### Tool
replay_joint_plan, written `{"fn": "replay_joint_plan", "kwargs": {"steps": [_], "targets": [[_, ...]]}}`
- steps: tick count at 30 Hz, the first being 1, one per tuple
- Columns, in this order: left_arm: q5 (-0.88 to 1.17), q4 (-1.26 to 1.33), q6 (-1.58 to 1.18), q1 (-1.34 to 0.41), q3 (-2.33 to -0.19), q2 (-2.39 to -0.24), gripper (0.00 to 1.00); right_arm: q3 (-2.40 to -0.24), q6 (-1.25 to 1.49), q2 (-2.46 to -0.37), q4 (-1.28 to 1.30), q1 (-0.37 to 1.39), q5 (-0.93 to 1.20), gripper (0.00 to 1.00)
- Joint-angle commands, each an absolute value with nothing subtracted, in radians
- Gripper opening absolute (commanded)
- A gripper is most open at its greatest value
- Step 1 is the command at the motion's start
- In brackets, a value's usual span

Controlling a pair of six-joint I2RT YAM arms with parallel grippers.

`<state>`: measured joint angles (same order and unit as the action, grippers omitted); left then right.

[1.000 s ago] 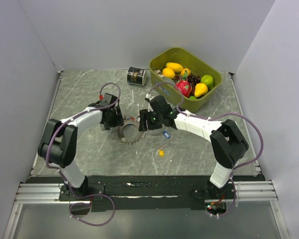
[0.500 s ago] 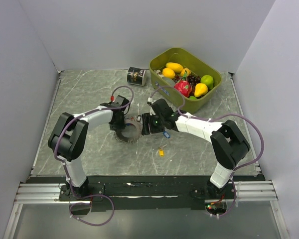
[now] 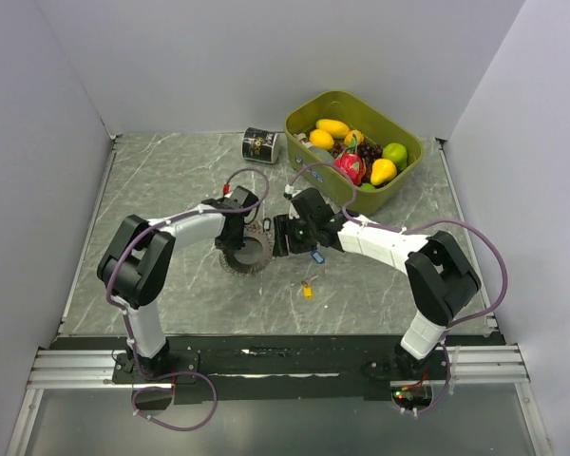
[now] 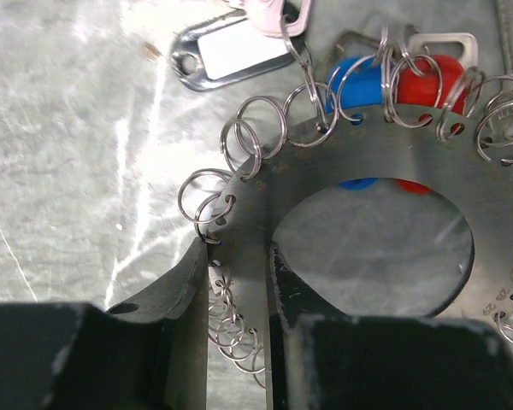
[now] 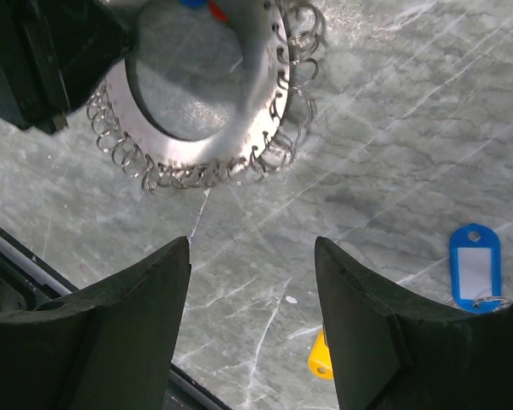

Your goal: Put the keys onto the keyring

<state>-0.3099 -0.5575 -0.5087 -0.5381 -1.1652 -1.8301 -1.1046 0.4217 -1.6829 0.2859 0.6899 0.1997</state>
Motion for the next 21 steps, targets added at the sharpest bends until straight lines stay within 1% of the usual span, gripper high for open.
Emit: {"fn": "replay_joint_plan", "kwargs": {"steps": [1, 7, 9, 10, 12, 13, 15, 16, 18, 20, 21], "targets": [[-0.356, -0.618, -0.492, -0.592, -1.132, -1.81, 0.06, -1.097, 0.41, -1.638, 0.282, 0.683, 0.186, 0.67], [-0.337, -0.6, -0.531, -0.624, -1.039, -1.682, 0.09, -1.114, 0.411, -1.692, 0.239, 0.681, 0.238, 0.68], [-0.347, -0.592, -0.546, -0.626, -1.029, -1.643, 0.17, -1.141, 0.405, -1.713, 0.236, 0.684, 0.239, 0.68], [-0.353, -0.597, -0.552, -0.624, -1.032, -1.609, 0.32, -1.153, 0.402, -1.739, 0.242, 0.684, 0.233, 0.68], [-0.365, -0.606, -0.558, -0.624, -1.048, -1.579, 0.52, -1.204, 0.388, -1.769, 0.27, 0.684, 0.222, 0.68], [-0.367, -0.609, -0.56, -0.624, -1.052, -1.548, 0.68, -1.219, 0.382, -1.794, 0.279, 0.687, 0.21, 0.68], [-0.374, -0.612, -0.569, -0.623, -1.06, -1.517, 0.81, -1.267, 0.368, -1.821, 0.305, 0.69, 0.201, 0.68], [-0.371, -0.612, -0.574, -0.623, -1.06, -1.49, 0.9, -1.282, 0.359, -1.845, 0.311, 0.699, 0.189, 0.68], [-0.354, -0.607, -0.58, -0.62, -1.051, -1.465, 0.94, -1.322, 0.351, -1.867, 0.327, 0.709, 0.173, 0.68], [-0.319, -0.594, -0.587, -0.603, -1.031, -1.437, 0.95, -1.36, 0.341, -1.899, 0.348, 0.724, 0.154, 0.68], [-0.267, -0.586, -0.592, -0.592, -1.02, -1.428, 0.95, -1.373, 0.339, -1.908, 0.354, 0.73, 0.143, 0.68]]}}
